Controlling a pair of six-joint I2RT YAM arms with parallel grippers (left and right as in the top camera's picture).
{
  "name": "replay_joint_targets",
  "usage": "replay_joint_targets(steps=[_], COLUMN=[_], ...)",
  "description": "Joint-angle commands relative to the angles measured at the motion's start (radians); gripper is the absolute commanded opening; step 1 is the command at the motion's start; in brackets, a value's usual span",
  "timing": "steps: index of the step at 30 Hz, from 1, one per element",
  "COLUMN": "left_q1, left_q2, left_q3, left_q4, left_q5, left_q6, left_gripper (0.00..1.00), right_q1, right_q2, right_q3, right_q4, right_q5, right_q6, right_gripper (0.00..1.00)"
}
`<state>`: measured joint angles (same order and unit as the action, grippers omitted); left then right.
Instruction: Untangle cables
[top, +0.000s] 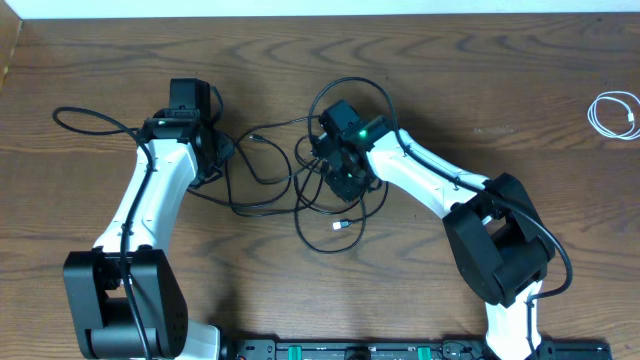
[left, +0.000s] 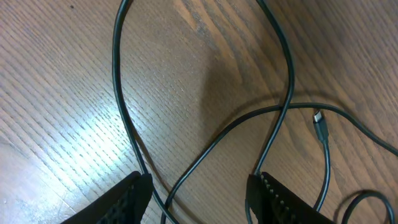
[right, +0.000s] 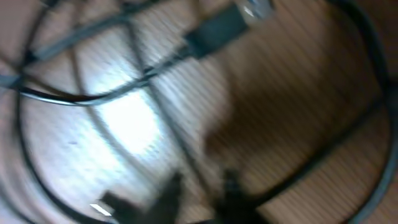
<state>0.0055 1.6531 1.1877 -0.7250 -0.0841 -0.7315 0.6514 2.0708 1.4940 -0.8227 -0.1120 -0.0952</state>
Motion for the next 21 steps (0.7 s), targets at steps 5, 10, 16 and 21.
replay_joint_targets(steps=[5, 10, 16, 21], left_q1=[0.002, 0.002, -0.002, -0.005], left_q2=[0.007, 0.007, 0.007, 0.007], left_q3=[-0.007, -0.007, -0.007, -0.007], left_q4=[0.012, 0.015, 0.023, 0.023], left_q5=[0.104, 0.104, 0.279, 0.278], left_q6=[0.014, 0.013, 0.013, 0.013], left_gripper=[0.56, 0.56, 0.71, 0.72], right_q1=[-0.006, -0.006, -0.054, -0.106], right_q2=[-0.018, -0.025, -0.024, -0.023], right_q3=[0.067, 0.105, 0.104, 0.101], right_q4=[-0.021, 0.002, 0.099, 0.09], right_q5=[0.068, 0.069, 0.142, 0.224], right_q6=[0.027, 0.051, 0.245, 0.379], right_gripper=[0.01, 0.01, 0.01, 0.01])
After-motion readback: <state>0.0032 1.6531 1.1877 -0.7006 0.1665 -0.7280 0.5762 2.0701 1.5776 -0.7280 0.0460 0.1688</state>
